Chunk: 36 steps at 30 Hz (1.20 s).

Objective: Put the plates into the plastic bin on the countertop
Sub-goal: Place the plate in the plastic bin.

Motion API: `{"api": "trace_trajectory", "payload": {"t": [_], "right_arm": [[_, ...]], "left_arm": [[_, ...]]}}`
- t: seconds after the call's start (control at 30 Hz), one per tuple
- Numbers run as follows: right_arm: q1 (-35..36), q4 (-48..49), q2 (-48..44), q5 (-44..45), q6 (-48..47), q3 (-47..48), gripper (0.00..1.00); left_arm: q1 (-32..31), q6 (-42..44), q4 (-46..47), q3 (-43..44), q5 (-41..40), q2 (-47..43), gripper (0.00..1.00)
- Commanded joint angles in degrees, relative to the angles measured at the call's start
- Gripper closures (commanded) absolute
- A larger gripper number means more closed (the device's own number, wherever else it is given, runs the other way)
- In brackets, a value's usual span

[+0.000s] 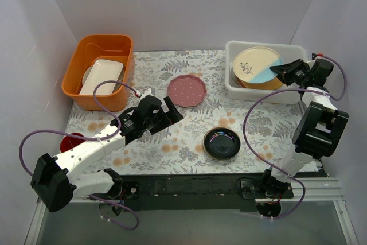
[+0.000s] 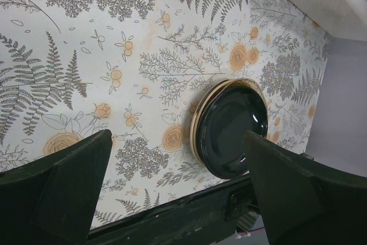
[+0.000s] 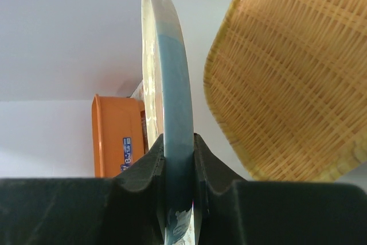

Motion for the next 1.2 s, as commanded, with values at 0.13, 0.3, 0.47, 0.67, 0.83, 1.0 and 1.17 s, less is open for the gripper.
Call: {"api": "trace_trajectory", "payload": {"t": [0.13, 0.3, 0.47, 0.67, 0.83, 1.0, 1.17], "right_arm": [[-1.0, 8.3, 0.8, -3.3, 3.7, 2.8, 0.99], [-1.1, 9.1, 2.4, -3.6, 3.8, 2.8, 0.99], [-1.3, 10.1, 3.8, -3.4, 4.2, 2.3, 0.99], [-1.3, 9.7, 5.3, -1.8, 4.3, 2.3, 0.99], [-1.3, 9.7, 6.7, -0.9, 4.6, 3.3, 0.99], [-1.3, 9.3, 8.2, -0.5, 4.8, 5.1, 0.99], [-1.3, 7.8, 9.0, -0.2, 3.9, 6.0, 0.99]], "left_arm": [[-0.1, 0.9, -0.5, 1.7, -1.0, 0.1, 0.02], [-0.2, 0.8, 0.0, 1.6, -0.5, 1.6, 0.02], [-0.2, 0.7, 0.3, 2.0, -0.1, 3.0, 0.02], [-0.2, 0.6, 0.3, 1.8, 0.0, 3.7, 0.02], [-0.2, 0.6, 0.4, 1.1, -0.2, 3.4, 0.02], [-0.2, 0.7, 0.4, 1.2, -0.1, 3.7, 0.02], [-0.2, 0.9, 0.4, 1.3, 0.0, 4.4, 0.02]]}}
